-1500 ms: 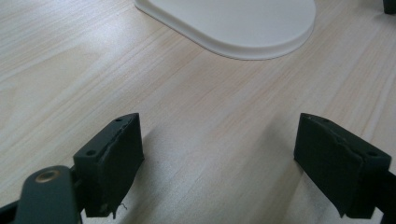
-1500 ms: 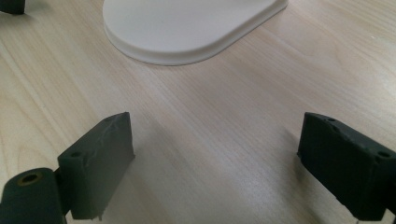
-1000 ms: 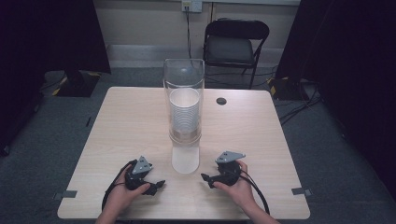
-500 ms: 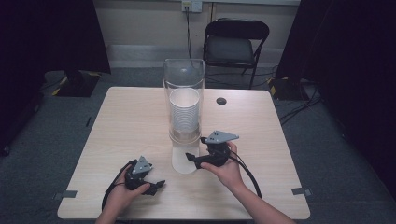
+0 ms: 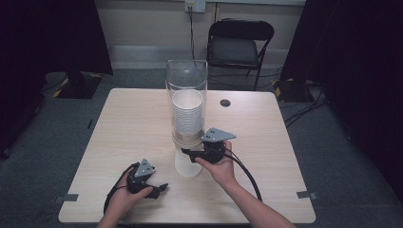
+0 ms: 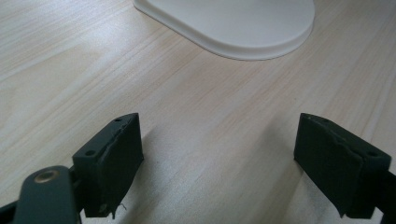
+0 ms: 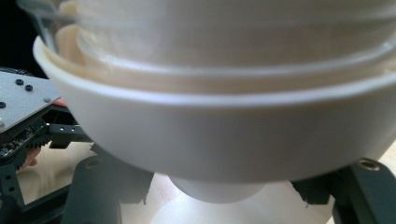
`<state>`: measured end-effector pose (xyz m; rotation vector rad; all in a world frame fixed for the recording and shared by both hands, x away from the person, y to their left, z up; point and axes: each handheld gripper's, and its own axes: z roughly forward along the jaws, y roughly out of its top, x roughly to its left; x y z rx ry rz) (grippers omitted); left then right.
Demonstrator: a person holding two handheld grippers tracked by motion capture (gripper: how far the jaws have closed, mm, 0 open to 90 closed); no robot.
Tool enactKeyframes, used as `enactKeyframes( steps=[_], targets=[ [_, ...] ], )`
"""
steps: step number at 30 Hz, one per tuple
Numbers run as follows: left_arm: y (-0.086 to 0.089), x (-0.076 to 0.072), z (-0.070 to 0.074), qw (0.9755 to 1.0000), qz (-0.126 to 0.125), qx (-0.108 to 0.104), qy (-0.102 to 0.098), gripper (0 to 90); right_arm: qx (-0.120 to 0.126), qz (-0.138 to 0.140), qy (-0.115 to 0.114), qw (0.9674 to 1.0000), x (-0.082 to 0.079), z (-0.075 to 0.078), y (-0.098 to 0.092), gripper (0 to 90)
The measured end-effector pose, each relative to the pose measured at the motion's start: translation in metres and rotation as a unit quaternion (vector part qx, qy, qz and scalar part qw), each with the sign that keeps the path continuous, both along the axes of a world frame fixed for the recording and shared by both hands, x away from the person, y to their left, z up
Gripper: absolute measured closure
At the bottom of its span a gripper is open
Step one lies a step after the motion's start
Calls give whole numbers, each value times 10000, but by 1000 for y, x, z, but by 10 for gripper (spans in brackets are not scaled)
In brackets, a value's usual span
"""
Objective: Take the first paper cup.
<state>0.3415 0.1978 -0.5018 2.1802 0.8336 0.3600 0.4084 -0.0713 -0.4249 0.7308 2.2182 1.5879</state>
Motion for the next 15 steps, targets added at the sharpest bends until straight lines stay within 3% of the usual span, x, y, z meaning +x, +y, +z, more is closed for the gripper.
enactKeyframes(
  steps=[8,9,10,11,12,13,15],
  targets=[
    [1,1,0,10000,-37,47,-38,149,-39,-21,-154,9999,-4,-5,0,356],
    [0,0,0,10000,-25,26,-28,149,-59,-26,-125,9999,-4,-5,0,357],
    [1,1,0,10000,-38,53,-44,148,-292,29,-2,9996,-1,-10,1,358],
    [0,0,0,10000,-21,28,-25,148,-292,29,-2,9996,-1,-10,1,362],
    [1,1,0,10000,-33,43,-37,148,-536,25,184,9984,1,-25,1,364],
    [0,0,0,10000,-27,43,-29,148,-266,34,192,9995,-2,-30,-3,363],
    [1,1,0,10000,-38,47,-42,147,-423,156,178,9988,-6,-25,-3,361]
  ],
)
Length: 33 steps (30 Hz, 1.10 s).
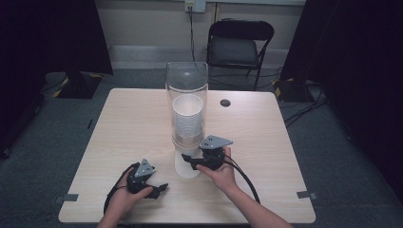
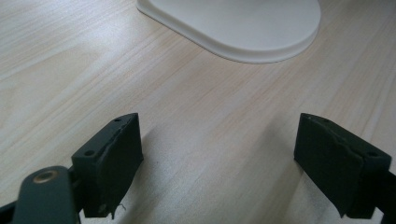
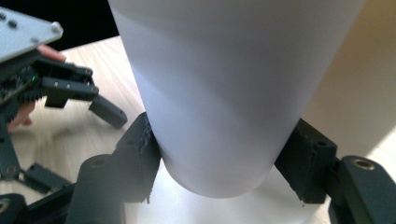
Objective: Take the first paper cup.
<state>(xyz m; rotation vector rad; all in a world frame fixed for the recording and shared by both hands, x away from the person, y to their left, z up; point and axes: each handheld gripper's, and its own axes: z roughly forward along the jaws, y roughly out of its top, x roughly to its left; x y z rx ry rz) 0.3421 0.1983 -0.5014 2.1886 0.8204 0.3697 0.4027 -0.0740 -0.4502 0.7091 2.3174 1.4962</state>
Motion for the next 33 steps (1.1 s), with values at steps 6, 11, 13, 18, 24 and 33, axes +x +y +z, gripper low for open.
enactKeyframes(
  steps=[6,11,13,18,24,33],
  targets=[
    [0,0,0,10000,1,-14,11,147,79,7,36,10000,2,-1,-1,353],
    [-1,-1,0,10000,42,-48,44,148,159,-35,0,9999,0,1,1,273],
    [0,0,0,10000,19,-11,16,148,216,-75,-110,9997,-2,12,2,216],
    [0,0,0,10000,23,-20,22,147,224,-65,-130,9996,2,20,1,300],
    [0,-1,0,10000,27,-17,20,147,311,-98,-175,9993,1,11,0,330],
    [0,-1,0,10000,32,-15,20,147,188,-5,-245,9995,2,11,0,335]
  ],
)
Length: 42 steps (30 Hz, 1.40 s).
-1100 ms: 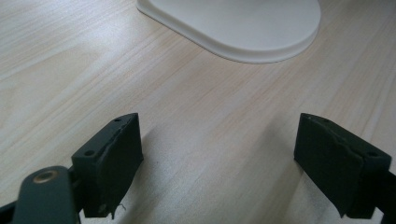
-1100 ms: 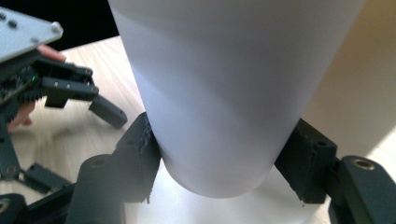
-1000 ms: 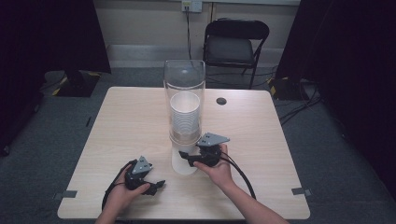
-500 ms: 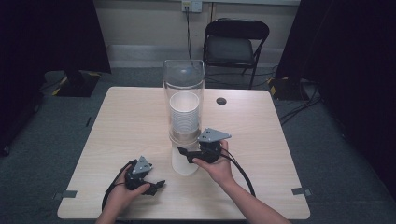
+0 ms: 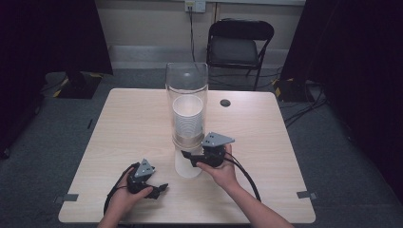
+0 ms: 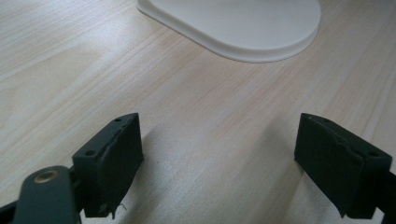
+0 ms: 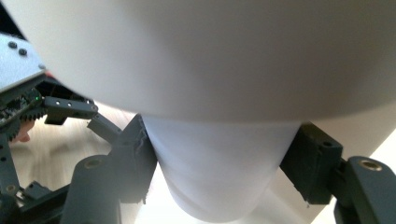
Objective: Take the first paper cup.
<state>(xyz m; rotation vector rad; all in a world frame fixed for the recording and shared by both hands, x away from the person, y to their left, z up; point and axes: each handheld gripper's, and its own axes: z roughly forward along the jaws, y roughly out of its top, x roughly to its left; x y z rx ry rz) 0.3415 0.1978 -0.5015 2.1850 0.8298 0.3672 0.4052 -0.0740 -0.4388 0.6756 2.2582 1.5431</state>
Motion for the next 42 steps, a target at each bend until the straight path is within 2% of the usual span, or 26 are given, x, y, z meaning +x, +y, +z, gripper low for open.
enactKeyframes(
  steps=[3,4,5,9,10,11,12,13,14,15,17,19,21,25,27,37,40,42],
  targets=[
    [0,0,0,10000,2,-5,1,147,6,-16,-31,10000,1,-1,0,336],
    [0,0,0,10000,0,1,-1,147,-106,-32,-73,9999,1,-2,1,337],
    [0,0,0,10000,-9,22,-19,148,-118,-29,-60,9999,2,-3,2,340],
    [0,0,0,10000,-1,6,-3,148,-32,-20,-113,9999,1,-6,1,340],
    [0,0,0,10000,-2,6,-3,148,-468,4,-28,9989,3,-15,2,371],
    [0,0,0,10000,1,3,-2,148,-468,4,-28,9989,3,-15,2,371],
    [0,0,0,10000,0,7,-3,148,-826,22,283,9962,3,-31,-1,380],
    [0,0,0,10000,4,2,-1,148,-784,-65,387,9961,0,-49,-7,375],
    [0,0,0,10000,9,-17,6,147,-525,-133,404,9977,-4,-54,-13,369],
    [0,0,0,10000,-8,-30,15,147,-549,-166,386,9976,-7,-52,-13,362],
    [0,0,0,10000,-10,-32,21,146,-697,-62,402,9967,-8,-49,-12,353],
    [0,0,0,10000,10,-56,40,146,-656,-17,529,9964,-6,-48,-16,346],
    [0,0,0,10000,6,-52,37,145,-763,49,442,9961,-8,-46,-20,343],
    [0,0,0,10000,12,-46,34,145,-791,119,449,9958,-12,-45,-30,335],
    [0,-1,0,10000,21,-22,25,146,-940,140,386,9947,-14,-42,-35,331],
    [0,0,0,10000,24,-31,26,146,-1005,205,453,9937,-16,-39,-44,321],
    [0,-1,0,10000,30,-31,27,146,-1224,223,405,9914,-17,-36,-48,318],
    [0,-1,0,10000,51,-39,30,146,-1285,194,398,9907,-19,-35,-53,317]
  ],
)
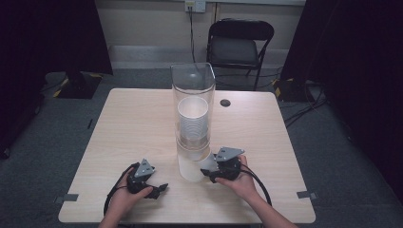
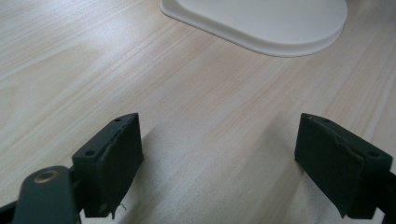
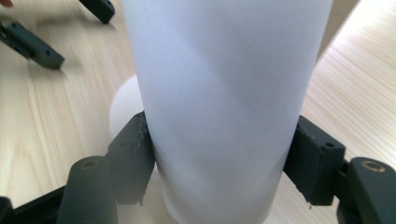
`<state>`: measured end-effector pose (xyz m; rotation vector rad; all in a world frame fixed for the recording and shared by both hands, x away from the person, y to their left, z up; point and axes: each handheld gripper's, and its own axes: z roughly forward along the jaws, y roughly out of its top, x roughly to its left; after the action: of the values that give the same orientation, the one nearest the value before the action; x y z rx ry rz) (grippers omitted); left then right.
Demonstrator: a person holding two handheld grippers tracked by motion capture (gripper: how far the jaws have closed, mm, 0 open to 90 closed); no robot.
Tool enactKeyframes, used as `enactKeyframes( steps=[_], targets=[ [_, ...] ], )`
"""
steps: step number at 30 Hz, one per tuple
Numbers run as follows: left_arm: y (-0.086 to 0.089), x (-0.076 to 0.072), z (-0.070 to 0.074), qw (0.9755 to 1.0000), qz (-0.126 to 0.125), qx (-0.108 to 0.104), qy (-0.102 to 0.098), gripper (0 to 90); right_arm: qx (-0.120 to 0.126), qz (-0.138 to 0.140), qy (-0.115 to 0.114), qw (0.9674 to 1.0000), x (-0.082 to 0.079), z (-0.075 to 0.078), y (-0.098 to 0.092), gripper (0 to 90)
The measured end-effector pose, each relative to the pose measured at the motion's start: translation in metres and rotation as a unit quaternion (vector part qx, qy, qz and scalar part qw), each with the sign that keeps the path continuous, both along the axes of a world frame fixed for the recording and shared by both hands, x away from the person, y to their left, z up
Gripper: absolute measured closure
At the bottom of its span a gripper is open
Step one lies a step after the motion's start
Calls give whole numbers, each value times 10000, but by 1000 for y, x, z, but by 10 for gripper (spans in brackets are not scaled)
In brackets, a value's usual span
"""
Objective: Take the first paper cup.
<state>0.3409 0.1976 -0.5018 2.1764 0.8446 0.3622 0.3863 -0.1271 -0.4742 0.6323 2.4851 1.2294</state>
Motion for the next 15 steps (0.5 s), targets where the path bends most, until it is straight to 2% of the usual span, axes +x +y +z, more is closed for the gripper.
enactKeyframes(
  steps=[6,9,10,15],
  targets=[
    [-4,-1,1,9998,201,36,1,158,-198,-20,64,9998,-3,-6,-19,315],
    [-14,-2,3,9998,171,-60,39,170,-162,61,54,9998,-6,-6,-28,315],
    [-18,-2,5,9999,128,-46,-5,171,-115,101,63,9999,-7,-6,-31,315],
    [-39,-4,15,9991,189,-386,-72,171,118,342,70,9993,-17,-5,-35,313]
  ],
)
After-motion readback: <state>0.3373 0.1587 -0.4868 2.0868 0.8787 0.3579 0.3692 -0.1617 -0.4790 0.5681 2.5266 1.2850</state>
